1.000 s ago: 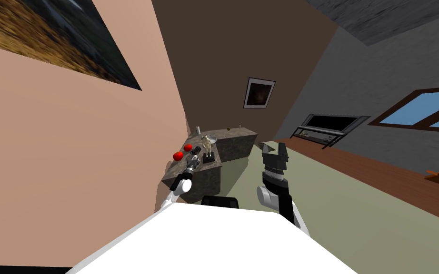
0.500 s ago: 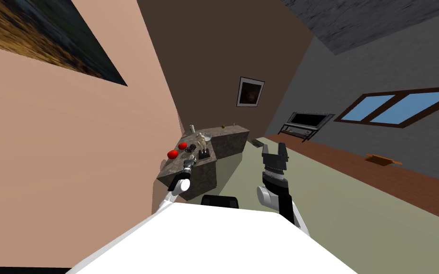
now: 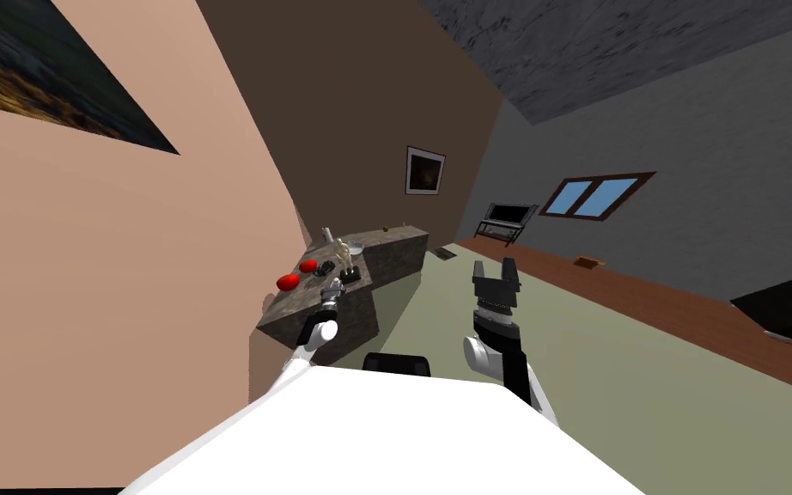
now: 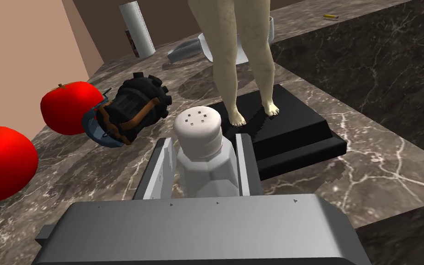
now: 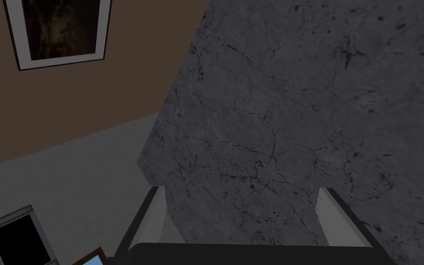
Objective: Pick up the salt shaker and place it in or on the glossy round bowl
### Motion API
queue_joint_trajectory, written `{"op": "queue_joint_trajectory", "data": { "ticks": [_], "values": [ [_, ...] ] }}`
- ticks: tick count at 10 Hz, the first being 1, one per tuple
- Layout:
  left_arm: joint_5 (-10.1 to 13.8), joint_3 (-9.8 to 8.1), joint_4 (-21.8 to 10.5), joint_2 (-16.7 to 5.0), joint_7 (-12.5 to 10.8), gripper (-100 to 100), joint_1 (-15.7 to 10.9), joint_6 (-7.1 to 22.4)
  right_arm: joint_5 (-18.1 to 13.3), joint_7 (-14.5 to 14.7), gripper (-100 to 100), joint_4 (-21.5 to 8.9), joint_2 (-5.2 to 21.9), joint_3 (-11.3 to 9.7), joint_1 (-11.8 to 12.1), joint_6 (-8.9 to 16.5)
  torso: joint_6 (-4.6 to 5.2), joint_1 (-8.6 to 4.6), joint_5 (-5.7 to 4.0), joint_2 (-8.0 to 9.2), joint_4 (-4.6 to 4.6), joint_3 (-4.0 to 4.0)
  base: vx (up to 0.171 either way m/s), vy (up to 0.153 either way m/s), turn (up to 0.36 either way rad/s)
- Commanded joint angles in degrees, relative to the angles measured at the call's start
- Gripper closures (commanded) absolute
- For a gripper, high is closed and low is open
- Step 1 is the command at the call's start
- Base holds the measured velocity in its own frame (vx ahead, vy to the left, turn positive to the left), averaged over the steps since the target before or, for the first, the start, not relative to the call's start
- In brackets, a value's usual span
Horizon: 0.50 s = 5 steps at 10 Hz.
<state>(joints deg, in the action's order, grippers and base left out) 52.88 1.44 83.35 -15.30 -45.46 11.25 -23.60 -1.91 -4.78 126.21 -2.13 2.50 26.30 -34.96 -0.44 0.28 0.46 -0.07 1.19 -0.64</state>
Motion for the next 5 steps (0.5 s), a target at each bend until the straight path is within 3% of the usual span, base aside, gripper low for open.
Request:
{"op": "queue_joint_trajectory", "data": {
  "ticks": [1,3,4,5],
  "values": [
    [0.96,-2.64,-2.05,-0.30,1.71,100,-1.82,-1.85,0.00,0.00,0,0.00,0.00,0.00,0.00,0.00,0.00,0.00,0.00,0.00,0.00,0.00,-0.071,-0.150,-0.473],
    [2.18,-5.95,-4.97,-1.10,3.53,100,-3.85,-4.95,0.00,0.00,0,0.00,0.00,-0.01,0.00,0.00,0.12,-0.21,-0.03,-0.07,0.00,-0.04,-0.079,-0.189,-0.482],
    [2.18,-6.07,-4.97,-1.10,3.53,100,-3.85,-4.95,0.00,0.00,0,0.00,0.00,-0.01,-0.01,0.00,0.11,-0.31,-0.06,-0.03,-0.02,-0.01,-0.031,-0.137,-0.151],
    [2.82,-7.99,-6.60,-1.59,4.48,100,-4.98,-6.52,0.00,0.00,0,0.00,0.00,0.01,0.01,0.00,-0.06,-0.08,-0.03,-0.08,0.01,-0.04,0.001,-0.126,-0.249]
  ]
}}
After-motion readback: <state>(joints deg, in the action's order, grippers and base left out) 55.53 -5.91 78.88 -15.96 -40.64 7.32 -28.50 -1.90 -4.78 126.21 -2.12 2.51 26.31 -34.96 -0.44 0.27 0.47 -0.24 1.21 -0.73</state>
